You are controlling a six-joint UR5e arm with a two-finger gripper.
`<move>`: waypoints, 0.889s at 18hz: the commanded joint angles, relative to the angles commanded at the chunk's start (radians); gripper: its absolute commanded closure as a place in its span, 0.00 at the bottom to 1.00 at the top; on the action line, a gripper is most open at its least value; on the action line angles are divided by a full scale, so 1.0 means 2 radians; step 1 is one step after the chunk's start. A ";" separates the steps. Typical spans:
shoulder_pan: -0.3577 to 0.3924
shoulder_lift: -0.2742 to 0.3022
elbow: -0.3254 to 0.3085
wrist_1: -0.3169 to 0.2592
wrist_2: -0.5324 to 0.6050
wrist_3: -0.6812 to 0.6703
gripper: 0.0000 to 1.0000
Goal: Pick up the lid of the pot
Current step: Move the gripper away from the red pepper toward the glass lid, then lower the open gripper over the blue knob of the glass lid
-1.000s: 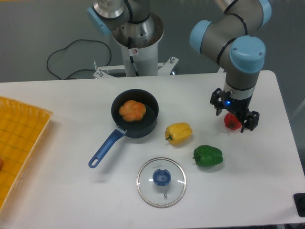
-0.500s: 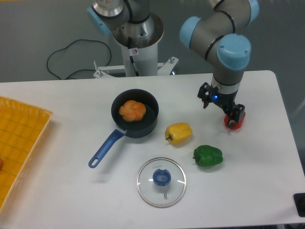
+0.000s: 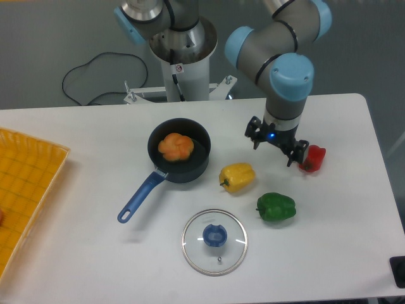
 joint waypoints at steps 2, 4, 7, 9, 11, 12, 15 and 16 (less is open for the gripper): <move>-0.018 -0.015 0.019 0.000 -0.001 -0.067 0.00; -0.034 -0.029 0.035 0.000 -0.001 -0.107 0.00; -0.054 -0.051 0.058 0.000 0.002 -0.157 0.00; -0.061 -0.061 0.064 0.000 0.001 -0.181 0.00; -0.067 -0.066 0.067 0.000 0.000 -0.189 0.00; -0.068 -0.067 0.067 0.000 -0.002 -0.190 0.00; -0.078 -0.074 0.067 0.001 -0.002 -0.199 0.00; -0.082 -0.078 0.067 0.001 -0.002 -0.202 0.00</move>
